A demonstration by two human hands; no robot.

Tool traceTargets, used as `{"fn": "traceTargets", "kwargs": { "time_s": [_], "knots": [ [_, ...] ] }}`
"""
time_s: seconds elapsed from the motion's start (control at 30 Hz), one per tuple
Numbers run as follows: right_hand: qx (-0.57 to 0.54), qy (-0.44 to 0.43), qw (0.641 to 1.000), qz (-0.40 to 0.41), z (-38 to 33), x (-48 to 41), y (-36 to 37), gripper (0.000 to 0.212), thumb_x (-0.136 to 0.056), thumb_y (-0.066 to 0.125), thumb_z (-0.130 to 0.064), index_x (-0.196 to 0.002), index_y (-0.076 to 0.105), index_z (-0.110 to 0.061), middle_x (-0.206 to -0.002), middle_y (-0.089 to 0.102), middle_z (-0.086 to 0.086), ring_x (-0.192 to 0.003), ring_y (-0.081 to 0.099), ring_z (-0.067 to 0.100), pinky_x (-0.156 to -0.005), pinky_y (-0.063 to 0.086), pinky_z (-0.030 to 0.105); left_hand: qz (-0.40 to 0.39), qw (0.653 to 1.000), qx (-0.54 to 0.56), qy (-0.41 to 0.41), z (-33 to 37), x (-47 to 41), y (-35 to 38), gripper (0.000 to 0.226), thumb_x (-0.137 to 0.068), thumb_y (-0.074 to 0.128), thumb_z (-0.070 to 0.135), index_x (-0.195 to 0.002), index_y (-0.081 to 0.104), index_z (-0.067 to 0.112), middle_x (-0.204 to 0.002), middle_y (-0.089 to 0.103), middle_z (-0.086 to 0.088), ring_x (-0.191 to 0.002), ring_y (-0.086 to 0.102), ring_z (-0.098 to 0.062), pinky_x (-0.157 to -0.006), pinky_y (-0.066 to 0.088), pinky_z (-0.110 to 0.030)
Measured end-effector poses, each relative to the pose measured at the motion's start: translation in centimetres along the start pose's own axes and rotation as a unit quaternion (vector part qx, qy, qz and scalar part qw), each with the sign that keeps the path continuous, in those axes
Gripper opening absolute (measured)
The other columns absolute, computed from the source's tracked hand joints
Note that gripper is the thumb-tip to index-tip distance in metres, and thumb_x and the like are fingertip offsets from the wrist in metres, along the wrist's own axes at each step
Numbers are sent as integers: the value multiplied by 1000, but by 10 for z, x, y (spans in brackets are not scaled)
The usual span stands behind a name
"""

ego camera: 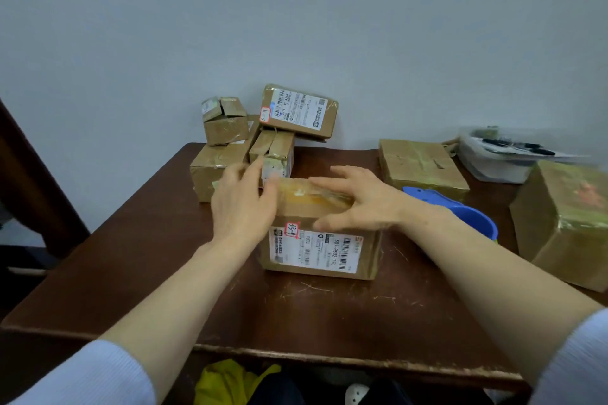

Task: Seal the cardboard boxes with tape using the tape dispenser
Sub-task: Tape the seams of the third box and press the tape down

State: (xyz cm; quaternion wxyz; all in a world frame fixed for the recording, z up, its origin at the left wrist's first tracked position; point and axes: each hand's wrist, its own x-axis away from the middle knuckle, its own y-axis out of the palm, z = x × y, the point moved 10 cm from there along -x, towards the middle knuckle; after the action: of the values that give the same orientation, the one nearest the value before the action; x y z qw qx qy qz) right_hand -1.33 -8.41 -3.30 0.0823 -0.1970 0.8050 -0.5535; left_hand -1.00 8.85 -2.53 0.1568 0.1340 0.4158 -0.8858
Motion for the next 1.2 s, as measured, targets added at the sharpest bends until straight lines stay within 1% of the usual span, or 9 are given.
{"fn": "traceTargets", "kwargs": {
  "time_s": [0.1, 0.23, 0.37, 0.53, 0.67, 0.77, 0.87, 1.03, 1.2],
  "knots": [
    [63, -6, 998, 26, 4, -3, 6, 95, -67, 68, -67, -147, 21, -44, -154, 22, 12, -143, 14, 28, -114, 14, 38, -72, 982, -15, 172, 36, 1, 20, 60, -94, 30, 59, -143, 40, 26, -153, 30, 3, -141, 24, -17, -116, 19, -36],
    [84, -36, 992, 85, 2, -4, 7, 99, -59, 61, -79, -145, 28, -44, -137, 43, 10, -128, 33, 26, -108, 22, 35, -88, 966, -59, 236, 42, 3, 37, 70, -87, 19, 60, -125, 62, 21, -132, 58, 1, -125, 48, -16, -99, 31, -22],
    [80, -5, 992, 96, 8, 1, 8, 105, -63, 61, -76, -149, 21, -34, -156, 22, 9, -145, 12, 24, -117, 0, 43, -107, 957, -120, 240, 45, 0, 40, 69, -89, 14, 60, -128, 57, 22, -128, 59, 5, -120, 47, -14, -95, 35, -25],
    [-59, 91, 991, 78, 33, 19, 15, 116, -66, 66, -68, -153, 3, -24, -160, -10, -3, -145, 14, 18, -113, 25, 34, -192, 930, -216, 227, 35, 8, 52, 102, -72, -7, 78, -149, 27, 21, -148, 34, 1, -136, 27, -16, -110, 25, -31],
    [-214, 128, 957, 146, 69, 40, -17, 99, -73, 59, -67, -151, 18, -23, -159, 13, 0, -143, 21, 16, -115, 23, 34, -200, 905, -291, 238, 48, 6, 52, 114, -64, -15, 85, -152, 12, 18, -157, 21, -1, -145, 15, -15, -119, -1, -40],
    [-79, 229, 941, 234, 121, 72, -39, 69, -88, 54, -55, -141, 38, -14, -144, 40, 9, -128, 42, 24, -102, 37, 36, -244, 891, -258, 282, 79, 21, 67, 110, -66, 0, 89, -151, -8, 20, -160, -4, 5, -146, -7, -8, -118, -11, -39],
    [49, 309, 939, 145, 154, 88, -15, 75, -82, 52, -67, -131, 45, -11, -126, 48, 9, -116, 47, 25, -90, 42, 35, -289, 864, -265, 317, 99, 37, 94, 98, -77, 14, 81, -150, -12, 22, -159, -11, 6, -145, -9, -8, -119, -8, -35],
    [152, 309, 933, 107, 165, 88, 4, 65, -78, 52, -72, -108, 49, -14, -97, 58, 0, -87, 59, 19, -66, 42, 29, -260, 886, -282, 261, 98, 30, 109, 79, -91, 16, 66, -152, -7, 20, -160, -5, 0, -147, -2, -14, -118, 1, -31],
    [77, 321, 937, 118, 182, 90, -1, 45, -84, 56, -60, -88, 45, -17, -75, 47, -4, -73, 50, 16, -58, 34, 29, -266, 906, -258, 202, 99, 32, 106, 82, -92, 18, 66, -152, -6, 15, -160, -4, -2, -147, -2, -15, -119, 0, -34]
  ]
}}
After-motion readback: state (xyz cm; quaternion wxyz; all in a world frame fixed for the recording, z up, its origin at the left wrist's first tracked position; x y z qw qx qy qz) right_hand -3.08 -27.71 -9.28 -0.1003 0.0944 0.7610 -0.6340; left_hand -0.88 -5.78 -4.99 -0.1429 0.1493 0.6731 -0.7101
